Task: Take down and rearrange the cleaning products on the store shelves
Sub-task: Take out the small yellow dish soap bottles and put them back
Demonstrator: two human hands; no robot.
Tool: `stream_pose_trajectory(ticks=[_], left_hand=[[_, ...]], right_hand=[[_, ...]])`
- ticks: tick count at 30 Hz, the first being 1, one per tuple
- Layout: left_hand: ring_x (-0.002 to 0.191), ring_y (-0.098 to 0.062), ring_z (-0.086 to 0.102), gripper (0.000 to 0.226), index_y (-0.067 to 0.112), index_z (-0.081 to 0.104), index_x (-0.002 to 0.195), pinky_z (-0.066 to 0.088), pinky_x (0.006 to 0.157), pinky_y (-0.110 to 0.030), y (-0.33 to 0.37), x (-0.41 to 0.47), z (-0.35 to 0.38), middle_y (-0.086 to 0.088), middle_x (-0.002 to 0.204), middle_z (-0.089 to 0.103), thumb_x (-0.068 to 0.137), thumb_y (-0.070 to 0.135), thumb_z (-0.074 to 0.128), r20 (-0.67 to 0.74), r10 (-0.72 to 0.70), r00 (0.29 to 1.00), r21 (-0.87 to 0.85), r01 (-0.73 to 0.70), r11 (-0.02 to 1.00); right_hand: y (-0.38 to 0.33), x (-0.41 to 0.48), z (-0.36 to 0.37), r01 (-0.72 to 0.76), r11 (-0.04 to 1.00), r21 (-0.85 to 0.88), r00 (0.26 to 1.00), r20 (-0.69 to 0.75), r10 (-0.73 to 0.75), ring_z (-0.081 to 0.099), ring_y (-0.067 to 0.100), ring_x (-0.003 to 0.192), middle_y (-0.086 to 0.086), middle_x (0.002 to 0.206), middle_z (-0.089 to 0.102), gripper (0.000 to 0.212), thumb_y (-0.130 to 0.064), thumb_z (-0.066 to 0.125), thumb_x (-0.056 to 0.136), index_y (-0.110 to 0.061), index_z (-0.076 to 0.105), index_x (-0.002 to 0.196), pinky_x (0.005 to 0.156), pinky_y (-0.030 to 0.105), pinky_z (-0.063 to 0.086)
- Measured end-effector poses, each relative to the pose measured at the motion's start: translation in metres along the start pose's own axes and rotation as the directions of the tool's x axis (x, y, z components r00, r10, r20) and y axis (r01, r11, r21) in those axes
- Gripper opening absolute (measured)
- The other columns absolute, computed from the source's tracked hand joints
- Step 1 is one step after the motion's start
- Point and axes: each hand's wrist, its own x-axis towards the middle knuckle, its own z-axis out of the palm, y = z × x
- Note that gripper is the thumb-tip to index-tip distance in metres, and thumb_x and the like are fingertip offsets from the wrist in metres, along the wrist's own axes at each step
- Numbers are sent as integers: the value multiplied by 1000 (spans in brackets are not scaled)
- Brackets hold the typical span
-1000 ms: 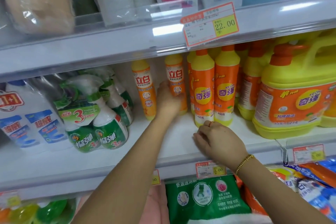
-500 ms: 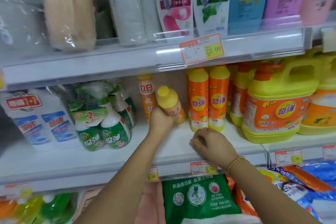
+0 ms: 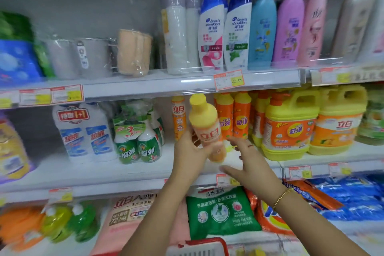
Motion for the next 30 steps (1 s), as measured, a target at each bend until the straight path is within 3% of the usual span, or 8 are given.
stream_pose_trajectory(ticks=[7,14,18,20,22,24,27,30], left_hand=[[90,-14,70,28,19,63,104,56,65,-21,55,-31,-8,-1,103,71,79,24,74,-8,-153,988,-355,141,924],[97,-17,70,51,13,60,114,58,78,-29,80,-43,-21,-3,105,72,68,33,69,65,-76,995,-563,99,821],[105,-23,66,62,14,61,116,56,82,-34,74,-44,-25,-9,112,69,62,36,83,201,-4,980,-731,153,664],[108,-26,64,61,20,69,110,55,88,-39,69,-45,-26,-11,115,67,55,37,90,259,76,963,-757,154,635],[107,-26,64,47,29,75,97,53,93,-42,67,-47,-24,-8,111,70,53,37,90,259,116,959,-745,122,656],[97,-20,67,40,26,72,96,56,87,-39,69,-50,-20,-2,100,72,59,31,85,175,33,984,-736,108,668],[91,-16,70,41,22,61,103,58,77,-33,68,-52,-12,4,92,73,64,25,72,7,-133,991,-634,107,766],[90,-15,71,49,18,60,109,58,69,-27,63,-58,-5,1,96,73,63,27,75,-64,-188,980,-521,128,844]], right_hand=[[-41,-46,-5,125,991,57,944,-315,-101,35,-15,105,-6,126,40,79,-22,83,68,-37,35,129,85,-6,29],[-71,-56,-27,194,929,314,897,-441,-38,55,0,105,-13,114,54,54,-27,81,71,-33,50,115,80,12,49],[-83,-51,-39,22,475,880,987,-95,130,67,22,82,1,96,66,32,-26,72,75,-23,61,105,65,27,56],[-80,-47,-41,-166,138,976,983,152,108,64,30,67,17,91,66,41,-36,68,77,-12,60,109,54,31,56],[-79,-45,-43,-314,-11,949,938,312,148,62,32,65,27,89,65,45,-39,57,84,-4,57,111,51,30,56],[-74,-45,-44,-299,220,928,941,250,227,64,30,82,17,98,68,39,-41,53,85,-11,61,109,63,30,58],[-74,-48,-47,-103,868,486,990,-32,136,60,6,97,-14,109,62,49,-48,71,71,-33,58,116,78,21,53],[-75,-51,-32,30,996,-83,993,-108,-39,49,4,97,-13,118,48,73,-44,79,67,-32,43,130,77,15,42]])
